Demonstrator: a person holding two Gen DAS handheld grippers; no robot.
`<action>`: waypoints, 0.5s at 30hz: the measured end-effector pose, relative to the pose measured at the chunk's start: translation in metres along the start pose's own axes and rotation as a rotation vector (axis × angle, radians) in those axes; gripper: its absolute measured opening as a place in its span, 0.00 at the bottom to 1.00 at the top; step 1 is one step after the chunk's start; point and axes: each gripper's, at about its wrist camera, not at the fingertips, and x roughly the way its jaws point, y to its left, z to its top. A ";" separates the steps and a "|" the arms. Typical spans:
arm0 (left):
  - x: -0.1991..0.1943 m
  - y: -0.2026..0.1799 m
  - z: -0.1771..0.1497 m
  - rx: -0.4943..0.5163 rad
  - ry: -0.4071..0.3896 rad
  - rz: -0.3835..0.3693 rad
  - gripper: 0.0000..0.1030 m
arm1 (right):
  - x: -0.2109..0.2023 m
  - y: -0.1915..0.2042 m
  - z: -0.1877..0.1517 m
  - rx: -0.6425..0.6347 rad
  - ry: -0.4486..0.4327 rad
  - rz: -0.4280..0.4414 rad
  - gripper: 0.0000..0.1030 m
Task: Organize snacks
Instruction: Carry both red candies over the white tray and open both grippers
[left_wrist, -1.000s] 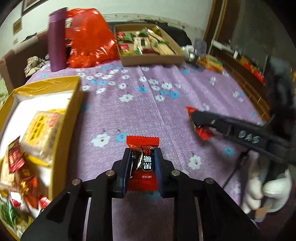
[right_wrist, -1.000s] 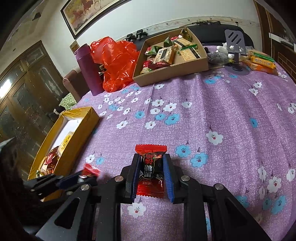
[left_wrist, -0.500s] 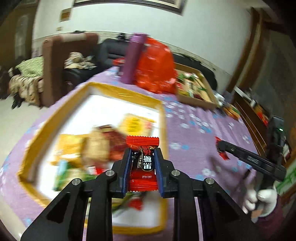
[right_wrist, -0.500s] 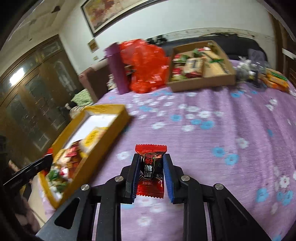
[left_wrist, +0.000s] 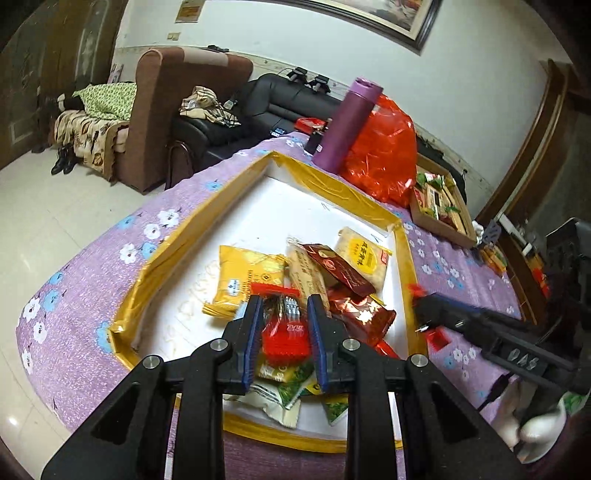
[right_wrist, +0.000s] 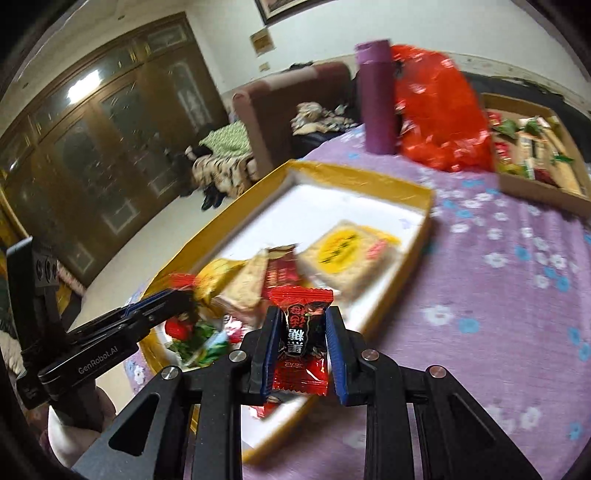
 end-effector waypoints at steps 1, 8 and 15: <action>-0.002 0.004 0.001 -0.012 0.000 -0.008 0.24 | 0.006 0.004 0.000 -0.005 0.011 0.001 0.24; -0.014 0.011 0.004 -0.039 -0.030 -0.030 0.43 | 0.026 0.015 0.000 0.002 0.034 0.015 0.28; -0.029 -0.013 0.004 0.046 -0.081 0.069 0.61 | 0.007 0.010 -0.001 0.023 -0.008 0.016 0.32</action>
